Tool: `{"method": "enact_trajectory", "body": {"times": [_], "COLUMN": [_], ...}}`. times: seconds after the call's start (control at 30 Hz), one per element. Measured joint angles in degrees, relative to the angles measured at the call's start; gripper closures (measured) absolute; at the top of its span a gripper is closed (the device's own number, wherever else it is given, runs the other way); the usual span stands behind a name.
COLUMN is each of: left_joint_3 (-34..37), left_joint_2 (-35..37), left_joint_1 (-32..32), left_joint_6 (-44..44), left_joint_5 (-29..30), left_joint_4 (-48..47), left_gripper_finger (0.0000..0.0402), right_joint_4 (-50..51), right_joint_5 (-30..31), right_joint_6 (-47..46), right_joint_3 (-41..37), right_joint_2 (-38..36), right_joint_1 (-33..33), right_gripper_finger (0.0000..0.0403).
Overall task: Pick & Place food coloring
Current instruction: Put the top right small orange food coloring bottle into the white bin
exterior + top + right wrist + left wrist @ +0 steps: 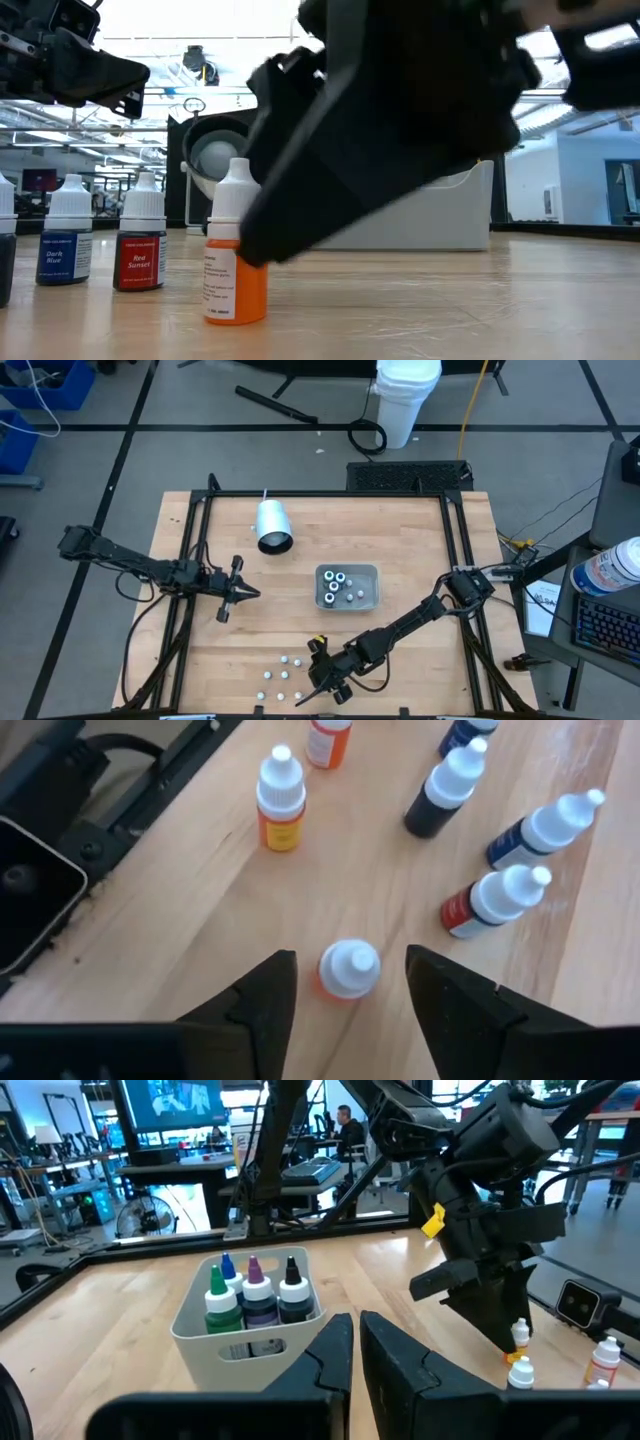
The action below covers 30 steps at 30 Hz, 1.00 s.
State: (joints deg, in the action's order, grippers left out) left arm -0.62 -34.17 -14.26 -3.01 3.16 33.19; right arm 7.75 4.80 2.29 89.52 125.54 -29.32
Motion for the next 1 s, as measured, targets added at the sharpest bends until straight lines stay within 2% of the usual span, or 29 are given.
{"method": "enact_trajectory", "body": {"times": [0.37, 1.0], "left_joint_3": [0.0, 0.0], "left_joint_2": [0.0, 0.0], "left_joint_1": [0.0, 0.0], "left_joint_6": [-0.34, 0.23], "left_joint_5": [0.0, -0.01], "left_joint_4": [0.0, 0.02], "left_gripper_finger": [0.0369, 0.0369], "right_joint_4": [-4.0, -3.67], "right_joint_5": [-0.42, -0.55], "right_joint_6": [0.08, -3.07], "right_joint_3": [-0.86, -0.86], "right_joint_2": [0.0, -0.02], "right_joint_1": [-0.02, -0.04], "right_gripper_finger": [0.0258, 0.0259]}}
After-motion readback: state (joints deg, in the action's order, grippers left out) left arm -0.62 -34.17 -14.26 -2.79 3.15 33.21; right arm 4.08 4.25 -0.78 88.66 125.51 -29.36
